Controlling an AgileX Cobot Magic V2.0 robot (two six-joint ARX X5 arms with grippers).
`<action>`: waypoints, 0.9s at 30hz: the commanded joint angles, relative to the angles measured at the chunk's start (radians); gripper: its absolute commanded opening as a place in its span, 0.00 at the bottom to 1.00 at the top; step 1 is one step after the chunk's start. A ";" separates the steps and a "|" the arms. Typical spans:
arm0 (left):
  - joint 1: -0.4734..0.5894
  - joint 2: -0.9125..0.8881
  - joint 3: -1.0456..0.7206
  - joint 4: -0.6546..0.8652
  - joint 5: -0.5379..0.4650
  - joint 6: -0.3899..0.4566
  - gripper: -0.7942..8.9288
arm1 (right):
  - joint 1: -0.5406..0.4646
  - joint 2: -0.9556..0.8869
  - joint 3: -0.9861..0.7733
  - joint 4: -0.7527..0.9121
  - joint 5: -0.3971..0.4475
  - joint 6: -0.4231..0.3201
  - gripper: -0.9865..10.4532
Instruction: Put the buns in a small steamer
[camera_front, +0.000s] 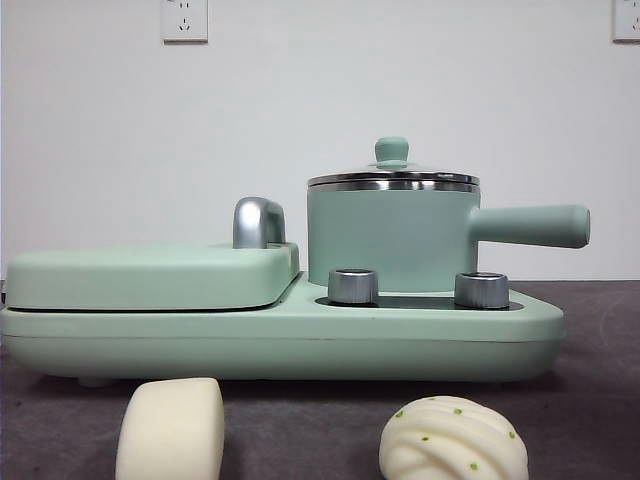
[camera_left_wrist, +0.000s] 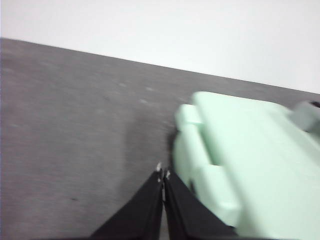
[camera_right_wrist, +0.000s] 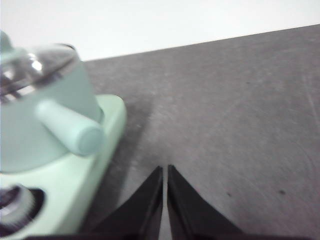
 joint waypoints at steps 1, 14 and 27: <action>-0.029 0.019 0.032 0.010 0.016 -0.071 0.09 | 0.013 -0.002 0.061 0.011 -0.003 0.081 0.10; -0.185 0.312 0.365 -0.075 0.086 -0.141 0.09 | 0.053 0.191 0.474 -0.274 -0.157 0.093 0.10; -0.253 0.698 0.746 -0.187 0.451 -0.082 0.09 | 0.053 0.513 0.879 -0.528 -0.489 -0.126 0.10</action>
